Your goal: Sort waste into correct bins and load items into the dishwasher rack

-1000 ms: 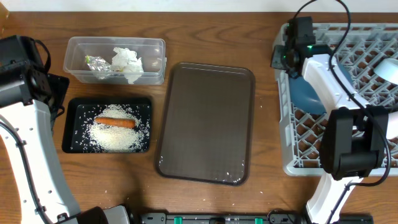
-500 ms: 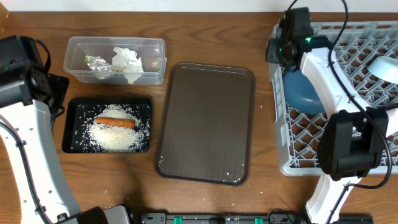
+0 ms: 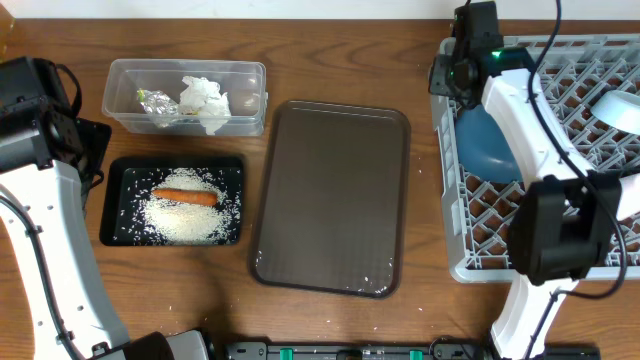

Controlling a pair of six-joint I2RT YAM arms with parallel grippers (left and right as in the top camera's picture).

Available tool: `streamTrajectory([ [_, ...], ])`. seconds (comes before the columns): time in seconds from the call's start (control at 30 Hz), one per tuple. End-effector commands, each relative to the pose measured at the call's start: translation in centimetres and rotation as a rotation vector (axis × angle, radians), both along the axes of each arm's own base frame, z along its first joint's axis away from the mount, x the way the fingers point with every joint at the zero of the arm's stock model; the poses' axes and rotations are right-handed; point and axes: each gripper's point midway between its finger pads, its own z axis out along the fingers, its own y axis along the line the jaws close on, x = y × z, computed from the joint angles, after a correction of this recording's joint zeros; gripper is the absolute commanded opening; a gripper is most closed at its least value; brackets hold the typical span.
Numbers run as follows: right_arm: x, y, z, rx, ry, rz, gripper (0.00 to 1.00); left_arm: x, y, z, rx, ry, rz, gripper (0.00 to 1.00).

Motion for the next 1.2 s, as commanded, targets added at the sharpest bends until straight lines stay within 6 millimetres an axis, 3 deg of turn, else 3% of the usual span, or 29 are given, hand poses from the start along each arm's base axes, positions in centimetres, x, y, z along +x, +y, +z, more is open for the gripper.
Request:
streamTrajectory([
  [0.0, 0.2, 0.5, -2.4, -0.019, 0.041, 0.016, 0.39, -0.3, 0.2, -0.3, -0.002, 0.008, 0.019, 0.98],
  [0.17, 0.3, 0.8, -3.1, -0.015, 0.05, 0.028, 0.38, -0.3, 0.2, -0.3, -0.002, 0.008, 0.019, 0.98],
  [0.33, 0.5, 0.3, -3.0, -0.013, 0.041, 0.018, 0.24, -0.3, 0.2, -0.3, -0.002, 0.008, 0.019, 0.98],
  [0.57, 0.6, -1.4, -3.0, -0.024, 0.047, -0.014, 0.12, -0.3, 0.2, -0.3, -0.002, 0.008, 0.019, 0.98],
  [1.17, 0.6, -2.0, -3.0, -0.103, 0.05, 0.119, 0.13, -0.3, 0.2, -0.2, -0.002, 0.007, 0.019, 0.98],
])
